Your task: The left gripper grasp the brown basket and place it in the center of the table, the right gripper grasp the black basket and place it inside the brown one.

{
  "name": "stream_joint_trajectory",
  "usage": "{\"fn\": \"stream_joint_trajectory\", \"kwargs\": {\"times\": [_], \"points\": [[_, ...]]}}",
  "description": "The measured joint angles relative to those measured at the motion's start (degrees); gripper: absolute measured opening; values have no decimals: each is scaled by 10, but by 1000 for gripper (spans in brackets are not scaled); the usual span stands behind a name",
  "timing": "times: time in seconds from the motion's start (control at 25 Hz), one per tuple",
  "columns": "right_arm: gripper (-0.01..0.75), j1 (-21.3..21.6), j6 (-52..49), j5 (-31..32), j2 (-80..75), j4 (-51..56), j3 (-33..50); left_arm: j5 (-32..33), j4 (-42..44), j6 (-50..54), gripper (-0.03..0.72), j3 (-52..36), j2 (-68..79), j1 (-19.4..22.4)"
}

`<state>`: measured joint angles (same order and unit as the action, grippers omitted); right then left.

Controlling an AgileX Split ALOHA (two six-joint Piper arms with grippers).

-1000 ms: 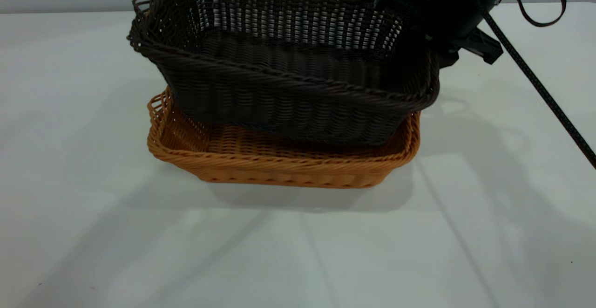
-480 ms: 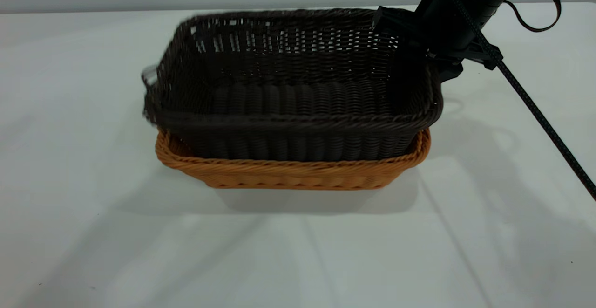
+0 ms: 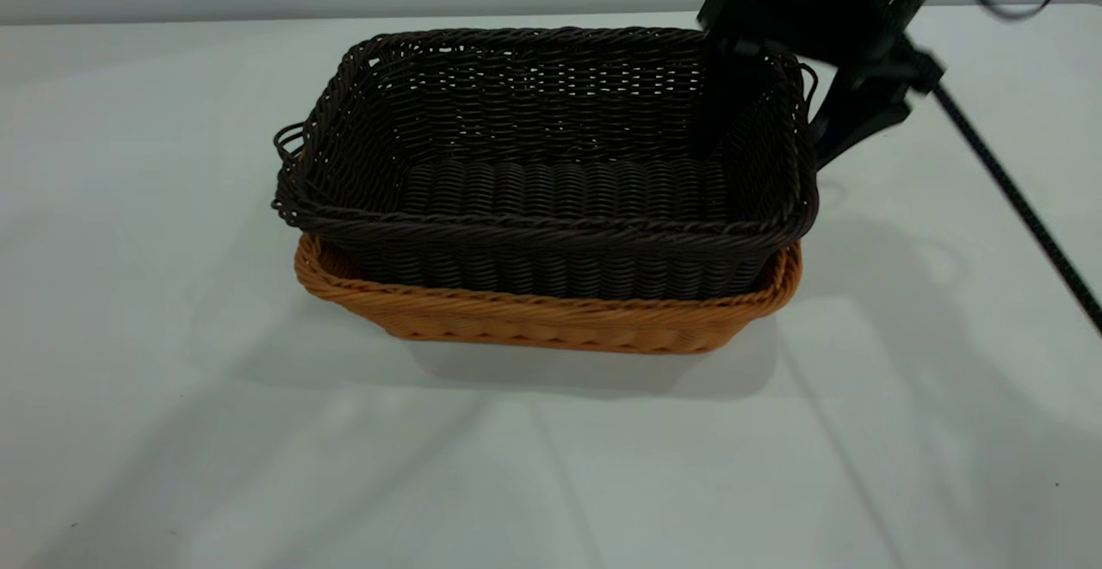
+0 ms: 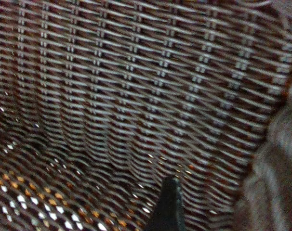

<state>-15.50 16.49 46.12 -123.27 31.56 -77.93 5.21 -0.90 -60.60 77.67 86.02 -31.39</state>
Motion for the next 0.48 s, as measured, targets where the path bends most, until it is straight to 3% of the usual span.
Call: {"fn": "stream_joint_trajectory", "kwargs": {"times": [0.28,0.48], "points": [[570,0,-15,37,84,-75,0,20,0,0,500,0,-67,0],[564,0,-29,98,192,-112,0,128,0,28,500,0,-146,0]]}}
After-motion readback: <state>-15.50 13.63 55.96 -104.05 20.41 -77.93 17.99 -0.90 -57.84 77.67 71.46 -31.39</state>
